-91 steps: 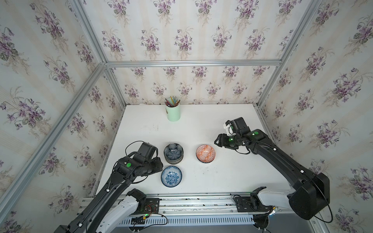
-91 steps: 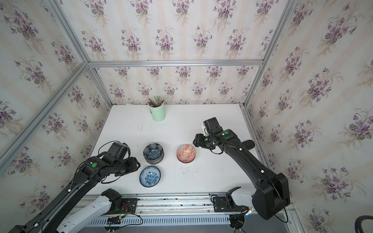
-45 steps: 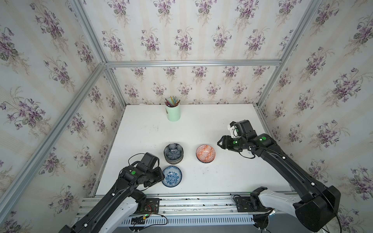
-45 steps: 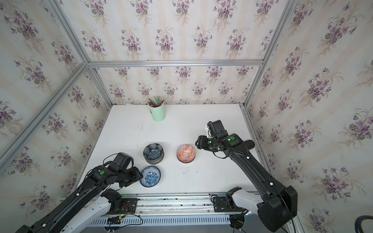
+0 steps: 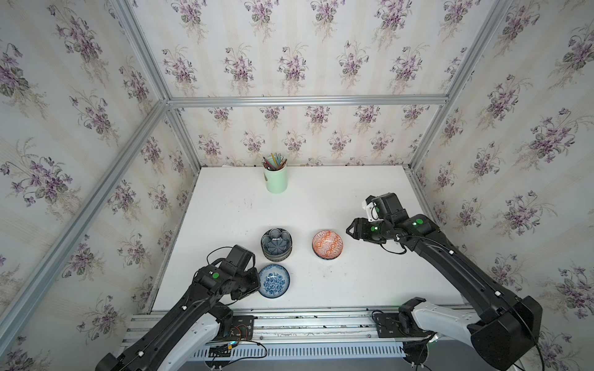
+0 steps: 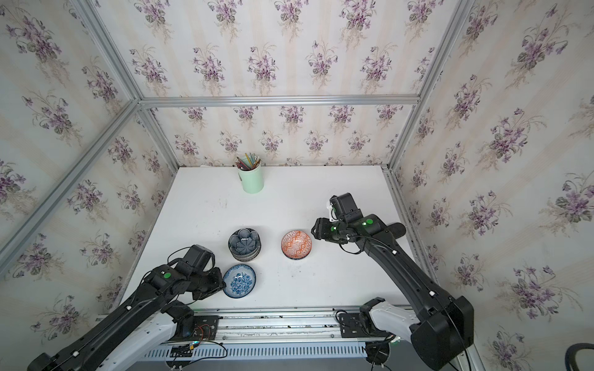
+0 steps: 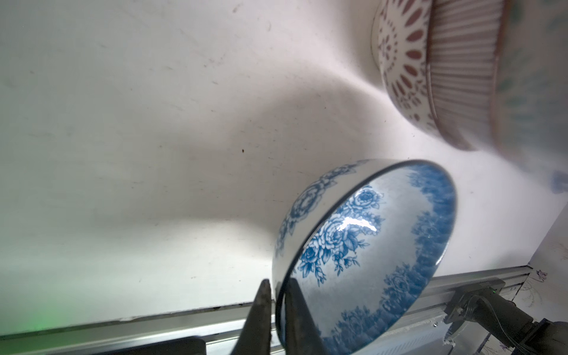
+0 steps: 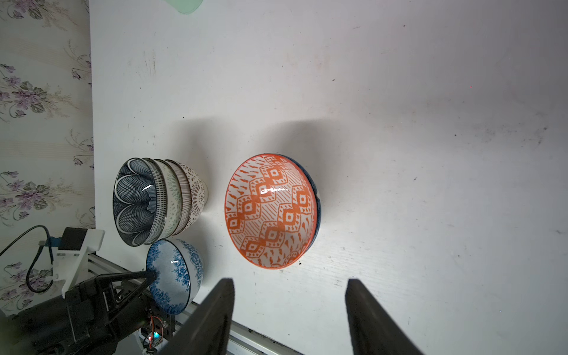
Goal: Stack the bowls
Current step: Pick up the bowl from the center of the board.
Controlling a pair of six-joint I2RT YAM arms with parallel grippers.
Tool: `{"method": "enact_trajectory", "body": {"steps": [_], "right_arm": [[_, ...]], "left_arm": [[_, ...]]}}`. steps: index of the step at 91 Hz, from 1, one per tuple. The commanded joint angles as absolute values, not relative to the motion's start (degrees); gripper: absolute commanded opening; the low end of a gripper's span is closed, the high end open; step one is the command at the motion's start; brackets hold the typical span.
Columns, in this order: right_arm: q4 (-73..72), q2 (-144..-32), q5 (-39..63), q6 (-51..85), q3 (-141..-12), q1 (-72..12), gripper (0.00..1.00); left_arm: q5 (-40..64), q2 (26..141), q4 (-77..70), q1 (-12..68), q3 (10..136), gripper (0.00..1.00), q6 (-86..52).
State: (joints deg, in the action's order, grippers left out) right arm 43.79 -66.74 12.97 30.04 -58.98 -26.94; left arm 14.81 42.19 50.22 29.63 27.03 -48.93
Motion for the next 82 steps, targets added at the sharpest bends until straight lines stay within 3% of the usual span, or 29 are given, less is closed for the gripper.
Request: {"method": "enact_trajectory", "body": {"steps": [1,35,53,82], "right_arm": [[43.77,-66.64,13.36,30.26,-58.89,-26.96,0.62],[44.01,-66.51,13.45,29.98,-58.8,-26.97,0.62],[44.21,-66.62,13.4,29.77,-58.89,-26.9,0.63],[44.2,-66.8,14.09,29.64,-58.97,-26.91,0.62]], "left_arm": [[14.85,42.1,50.11,29.67,27.06,0.13,-48.35],[15.0,42.68,50.75,29.64,27.37,0.09,-47.44],[15.36,42.34,51.13,29.67,27.47,0.0,-47.28],[16.47,40.85,52.21,29.86,27.78,0.0,-47.46]]}}
